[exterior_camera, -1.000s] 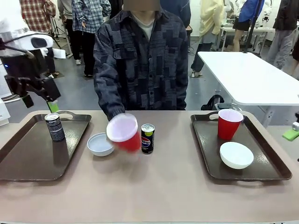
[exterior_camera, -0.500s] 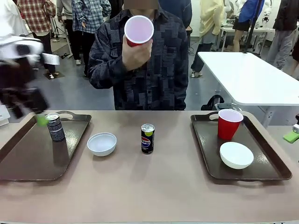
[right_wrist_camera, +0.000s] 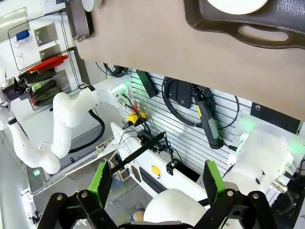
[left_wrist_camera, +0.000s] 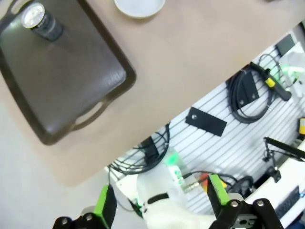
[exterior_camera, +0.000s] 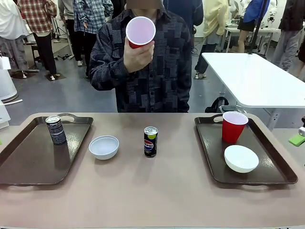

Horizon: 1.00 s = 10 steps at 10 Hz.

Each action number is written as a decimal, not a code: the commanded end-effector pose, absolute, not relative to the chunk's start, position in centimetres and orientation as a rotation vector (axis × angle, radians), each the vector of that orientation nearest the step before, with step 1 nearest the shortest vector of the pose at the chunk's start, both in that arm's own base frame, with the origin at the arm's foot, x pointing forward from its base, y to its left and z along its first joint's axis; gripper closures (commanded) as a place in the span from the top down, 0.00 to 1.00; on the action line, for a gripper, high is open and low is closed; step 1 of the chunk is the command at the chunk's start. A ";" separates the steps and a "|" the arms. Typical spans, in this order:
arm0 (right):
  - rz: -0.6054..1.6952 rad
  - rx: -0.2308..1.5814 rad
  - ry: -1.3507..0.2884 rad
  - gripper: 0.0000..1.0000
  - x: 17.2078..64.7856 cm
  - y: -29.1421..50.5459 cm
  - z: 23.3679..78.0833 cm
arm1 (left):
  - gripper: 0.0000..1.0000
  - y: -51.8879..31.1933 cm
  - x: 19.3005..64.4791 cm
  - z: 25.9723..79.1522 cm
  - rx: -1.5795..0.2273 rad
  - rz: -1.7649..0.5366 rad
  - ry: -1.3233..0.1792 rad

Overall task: Prepare tableware on both trays.
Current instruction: Pick up a Picnic Bowl from the table and place it on a Handle tray.

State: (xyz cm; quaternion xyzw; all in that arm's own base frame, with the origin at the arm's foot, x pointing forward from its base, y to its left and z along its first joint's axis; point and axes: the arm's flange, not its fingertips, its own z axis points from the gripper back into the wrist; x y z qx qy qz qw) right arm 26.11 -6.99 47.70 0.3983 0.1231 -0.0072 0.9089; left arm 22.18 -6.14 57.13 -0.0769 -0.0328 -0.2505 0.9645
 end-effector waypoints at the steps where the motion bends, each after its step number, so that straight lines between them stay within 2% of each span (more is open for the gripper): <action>1: -0.009 0.843 0.256 1.00 26.2 -6.9 47.9 | 1.00 -6.5 23.9 56.3 -0.170 -0.496 -0.074; 4: -0.009 0.843 0.256 1.00 26.2 -6.9 47.9 | 1.00 -6.3 24.4 56.3 -0.171 -0.482 -0.086; 10: -0.009 0.843 0.256 1.00 26.2 -6.9 47.9 | 1.00 -10.4 31.6 54.0 -0.139 -0.380 -0.102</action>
